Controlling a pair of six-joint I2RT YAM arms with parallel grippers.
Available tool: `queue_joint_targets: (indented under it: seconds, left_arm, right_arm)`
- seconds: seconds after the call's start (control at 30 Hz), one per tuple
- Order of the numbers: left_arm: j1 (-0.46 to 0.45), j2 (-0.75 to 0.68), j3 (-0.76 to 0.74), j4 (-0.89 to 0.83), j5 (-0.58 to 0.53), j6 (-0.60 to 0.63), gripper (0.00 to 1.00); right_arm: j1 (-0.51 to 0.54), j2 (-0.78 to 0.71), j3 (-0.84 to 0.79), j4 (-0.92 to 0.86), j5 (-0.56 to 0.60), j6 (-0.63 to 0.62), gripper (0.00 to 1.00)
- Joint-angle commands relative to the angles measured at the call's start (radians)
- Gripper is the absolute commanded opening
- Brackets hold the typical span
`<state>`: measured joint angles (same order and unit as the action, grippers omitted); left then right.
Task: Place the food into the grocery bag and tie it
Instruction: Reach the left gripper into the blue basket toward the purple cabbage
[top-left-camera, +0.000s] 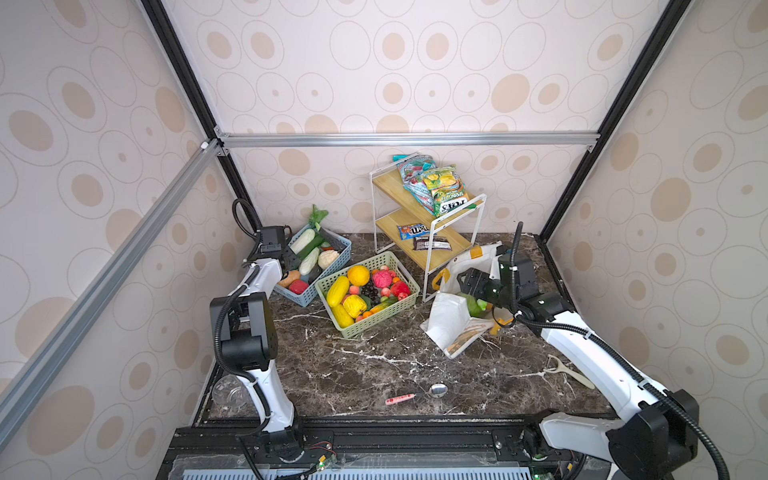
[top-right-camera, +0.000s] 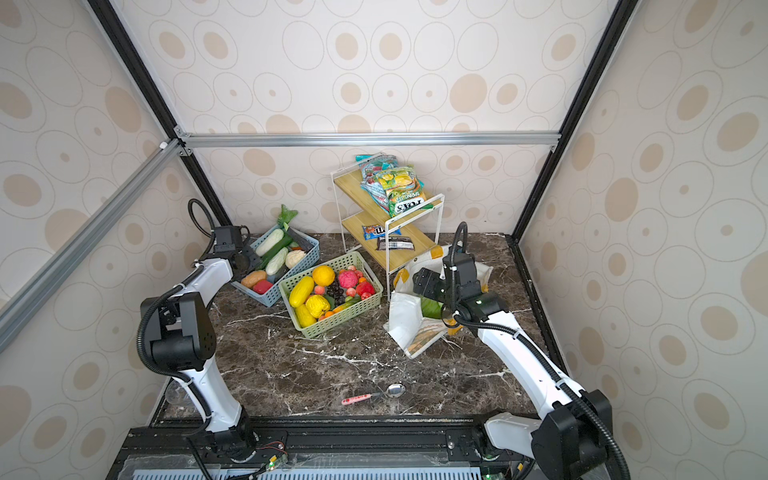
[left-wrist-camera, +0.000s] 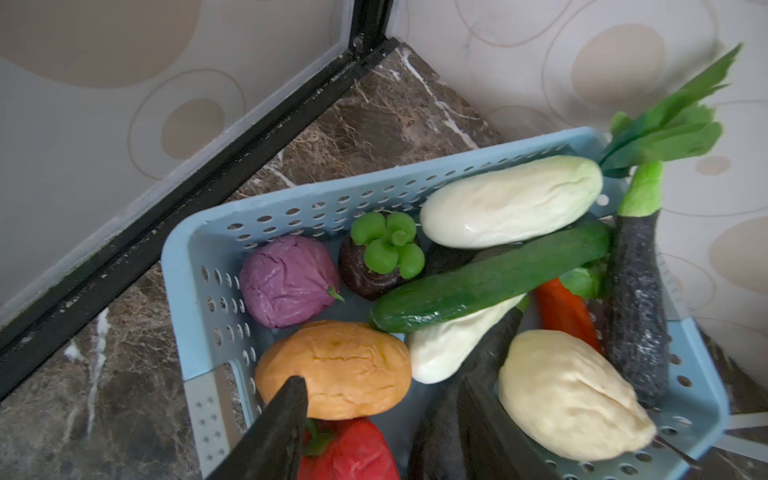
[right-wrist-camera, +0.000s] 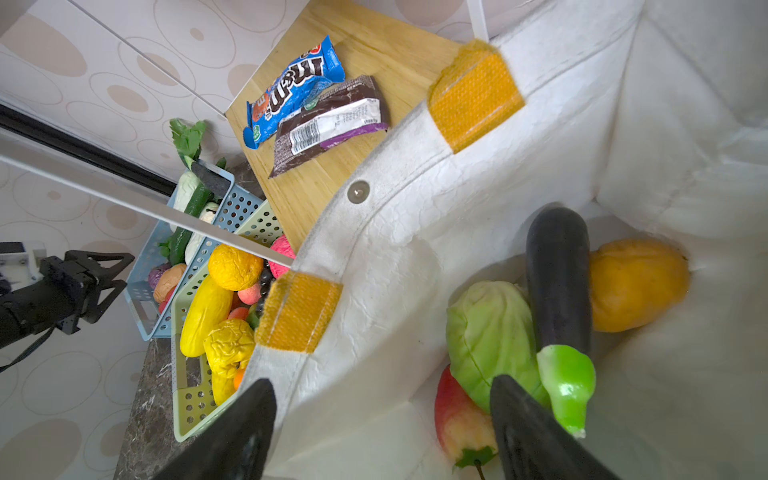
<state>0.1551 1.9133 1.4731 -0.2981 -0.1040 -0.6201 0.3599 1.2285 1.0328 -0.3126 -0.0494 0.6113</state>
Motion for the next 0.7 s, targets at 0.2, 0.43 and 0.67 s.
queue_joint_targets:
  seconds: [0.2, 0.43, 0.67]
  left_arm:
    - [0.003, 0.121, 0.154, -0.14, -0.154, 0.234, 0.58]
    - [0.004, 0.178, 0.225, -0.169, -0.238, 0.359, 0.6]
    - [0.005, 0.258, 0.317, -0.2, -0.221, 0.369, 0.56]
  right_arm:
    - [0.031, 0.071, 0.034, 0.026, -0.026, 0.005, 0.83]
    - [0.067, 0.136, 0.107, -0.025, -0.029, -0.003, 0.82]
    - [0.103, 0.167, 0.157, -0.094, -0.02, -0.015, 0.82]
